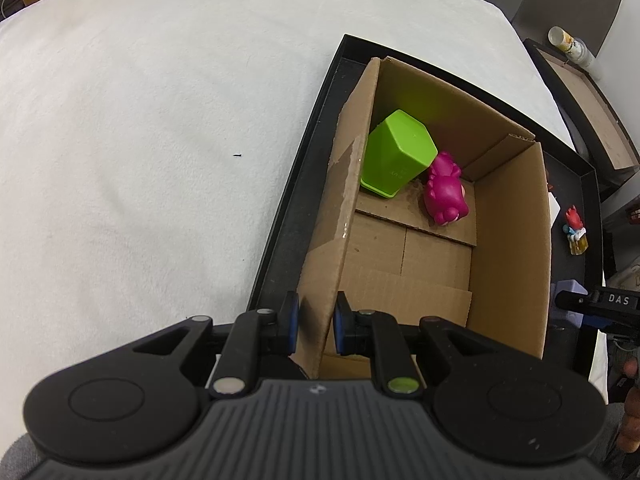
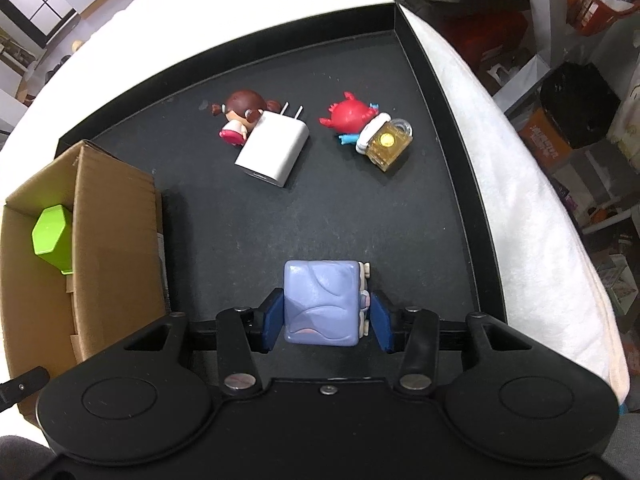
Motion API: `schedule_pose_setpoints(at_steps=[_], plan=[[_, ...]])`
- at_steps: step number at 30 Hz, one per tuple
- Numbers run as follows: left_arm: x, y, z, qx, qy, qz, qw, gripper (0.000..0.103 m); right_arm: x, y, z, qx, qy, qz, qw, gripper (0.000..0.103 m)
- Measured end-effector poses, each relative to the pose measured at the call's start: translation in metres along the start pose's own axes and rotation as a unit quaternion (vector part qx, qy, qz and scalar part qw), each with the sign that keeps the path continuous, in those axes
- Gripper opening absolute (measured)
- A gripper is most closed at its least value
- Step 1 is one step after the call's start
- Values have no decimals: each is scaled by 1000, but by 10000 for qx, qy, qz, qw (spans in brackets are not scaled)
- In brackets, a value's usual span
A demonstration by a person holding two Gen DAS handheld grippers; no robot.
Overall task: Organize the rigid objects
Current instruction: 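Carry the lavender cube with the right tool into the box and release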
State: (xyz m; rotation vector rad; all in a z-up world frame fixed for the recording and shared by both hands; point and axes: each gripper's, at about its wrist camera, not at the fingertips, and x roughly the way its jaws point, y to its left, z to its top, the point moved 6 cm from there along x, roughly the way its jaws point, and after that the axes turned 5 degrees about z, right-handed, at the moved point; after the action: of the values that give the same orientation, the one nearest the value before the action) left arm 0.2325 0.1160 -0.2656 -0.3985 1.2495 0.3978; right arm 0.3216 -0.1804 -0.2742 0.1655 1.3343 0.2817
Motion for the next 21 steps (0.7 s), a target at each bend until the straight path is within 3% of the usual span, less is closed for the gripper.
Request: schedule_pose_setpoints(at_steps=[21], plan=[[-6, 3, -2, 41, -66, -206, 9998, 15, -55, 44, 10, -289, -495, 373, 9977, 45]])
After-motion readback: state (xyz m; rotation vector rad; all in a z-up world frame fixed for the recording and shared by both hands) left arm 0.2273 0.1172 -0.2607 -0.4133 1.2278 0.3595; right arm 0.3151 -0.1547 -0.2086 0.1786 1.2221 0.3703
